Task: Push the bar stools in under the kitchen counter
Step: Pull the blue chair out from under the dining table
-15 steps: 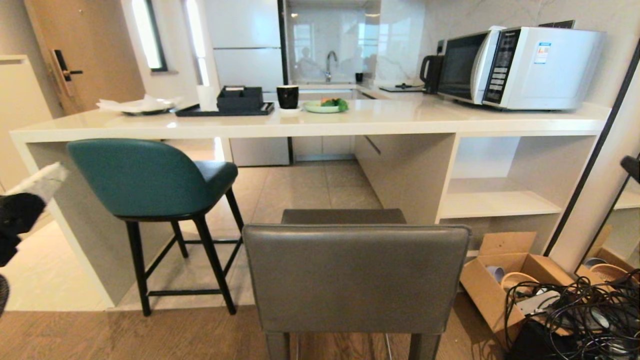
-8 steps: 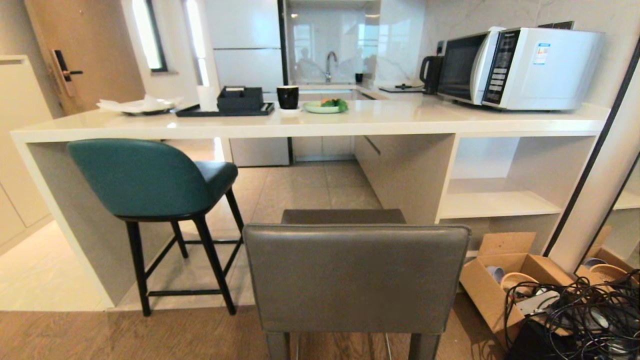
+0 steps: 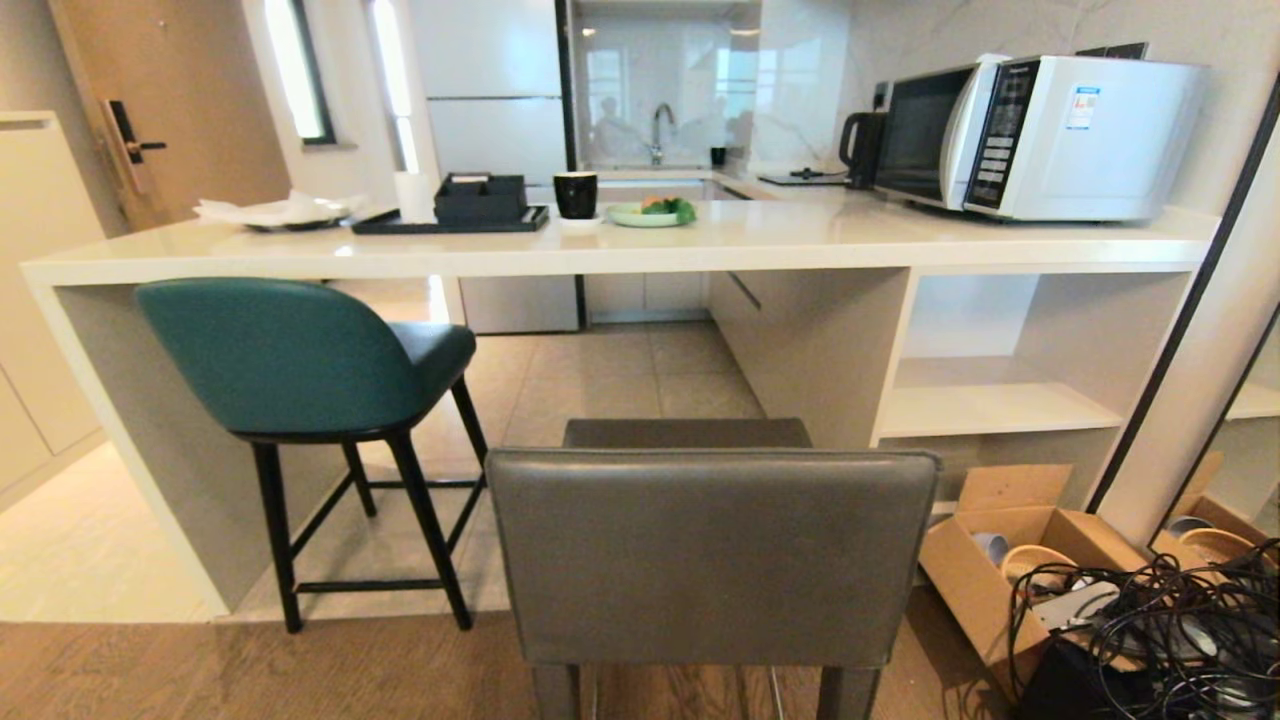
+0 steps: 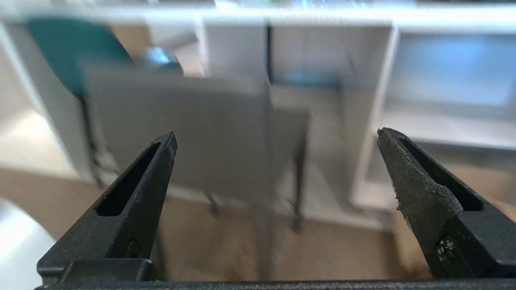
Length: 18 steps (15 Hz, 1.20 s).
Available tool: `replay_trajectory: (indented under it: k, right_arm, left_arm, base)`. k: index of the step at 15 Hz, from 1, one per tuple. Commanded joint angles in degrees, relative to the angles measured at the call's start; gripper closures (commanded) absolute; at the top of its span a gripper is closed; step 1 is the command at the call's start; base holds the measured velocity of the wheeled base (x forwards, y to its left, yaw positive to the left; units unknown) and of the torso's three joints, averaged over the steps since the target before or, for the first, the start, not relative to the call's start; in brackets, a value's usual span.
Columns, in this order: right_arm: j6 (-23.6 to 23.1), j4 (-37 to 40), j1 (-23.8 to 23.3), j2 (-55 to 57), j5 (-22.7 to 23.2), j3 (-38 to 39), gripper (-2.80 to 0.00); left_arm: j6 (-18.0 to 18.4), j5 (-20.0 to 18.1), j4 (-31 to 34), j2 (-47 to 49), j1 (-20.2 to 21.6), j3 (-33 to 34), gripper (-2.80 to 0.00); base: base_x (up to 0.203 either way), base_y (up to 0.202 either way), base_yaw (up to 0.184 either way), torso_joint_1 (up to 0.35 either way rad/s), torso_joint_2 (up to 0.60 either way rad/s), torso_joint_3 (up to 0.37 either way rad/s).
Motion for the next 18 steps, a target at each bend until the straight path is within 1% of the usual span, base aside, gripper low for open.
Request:
replay_trajectory:
  k: [1, 2, 3, 4, 5, 6, 7, 8, 9, 10, 11, 13, 15, 16, 18]
  right_arm:
    - [-4.7, 1.0, -0.6, -7.3, -0.4, 7.0, -2.80]
    - [-7.0, 0.4, -0.7, -7.8, -2.5, 11.2, -2.80]
    - [-8.0, -1.1, -0.8, -8.1, -5.8, 15.0, -2.80]
    - [-8.4, -3.1, -0.9, -8.3, -8.7, 18.9, -2.80]
    - [-8.7, -6.3, -0.9, -8.4, -11.5, 22.6, -2.80]
    - [-8.8, -10.5, -0.9, -8.4, -13.5, 26.4, -2.80]
    - [-8.5, -15.8, -0.9, -8.4, -14.8, 28.5, -2.80]
    - [-8.2, -16.8, -0.9, -8.5, -15.3, 28.9, -2.80]
    - [-8.3, -14.3, -0.9, -8.5, -15.3, 29.1, -2.80]
    - [-7.8, -14.0, -0.8, -8.5, -15.4, 29.1, -2.80]
    - [-7.2, -14.1, -0.8, -8.5, -15.4, 29.1, -2.80]
    - [-7.9, -14.0, -0.8, -8.5, -14.8, 29.1, -2.80]
    - [-8.7, -14.0, -0.8, -8.5, -15.2, 29.1, -2.80]
    - [-8.0, -14.0, -0.8, -8.5, -15.3, 29.1, -2.80]
    - [-6.5, -14.1, -0.8, -8.4, -15.8, 29.1, -2.80]
  left_arm:
    - [0.2, -0.2, -0.2, -3.2, 0.0, 6.0, -2.80]
    - [1.0, -0.3, -1.7, -3.2, 0.0, 9.3, -2.80]
    - [2.5, -0.2, -4.2, -3.2, -0.1, 12.7, -2.80]
    - [3.6, -0.1, -8.5, -3.2, -0.1, 14.8, -2.80]
    - [4.1, -0.1, -10.1, -3.2, -0.1, 15.4, -2.80]
    - [3.7, 0.1, -9.9, -3.2, -0.1, 15.4, -2.80]
    - [3.5, 0.6, -9.7, -3.2, -0.2, 15.3, -2.80]
    - [4.6, 1.1, -9.4, -3.1, -0.1, 15.2, -2.80]
    - [6.7, 1.3, -8.9, -3.1, -0.1, 15.2, -2.80]
    - [8.0, 1.3, -7.2, -3.2, -0.1, 15.4, -2.80]
    - [8.0, 1.7, -4.3, -3.1, -0.1, 15.2, -2.80]
    - [7.9, 2.0, -4.3, -3.0, 0.1, 15.1, -2.80]
    - [7.6, 2.4, -5.1, -3.1, 0.0, 15.3, -2.80]
    - [7.9, 2.2, -5.0, -3.2, 0.0, 15.4, -2.80]
    - [10.5, 2.0, -5.1, -3.2, 0.0, 15.4, -2.80]
  base:
    - [0.000, 0.000, 0.000, 0.000, 0.00, 0.000]
    - [0.000, 0.000, 0.000, 0.000, 0.00, 0.000]
    - [0.000, 0.000, 0.000, 0.000, 0.00, 0.000]
    - [0.000, 0.000, 0.000, 0.000, 0.00, 0.000]
    - [0.000, 0.000, 0.000, 0.000, 0.00, 0.000]
    - [0.000, 0.000, 0.000, 0.000, 0.00, 0.000]
    - [0.000, 0.000, 0.000, 0.000, 0.00, 0.000]
    - [0.000, 0.000, 0.000, 0.000, 0.00, 0.000]
    - [0.000, 0.000, 0.000, 0.000, 0.00, 0.000]
    - [0.000, 0.000, 0.000, 0.000, 0.00, 0.000]
    - [0.000, 0.000, 0.000, 0.000, 0.00, 0.000]
    - [0.000, 0.000, 0.000, 0.000, 0.00, 0.000]
    - [0.000, 0.000, 0.000, 0.000, 0.00, 0.000]
    - [0.000, 0.000, 0.000, 0.000, 0.00, 0.000]
    - [0.000, 0.000, 0.000, 0.000, 0.00, 0.000]
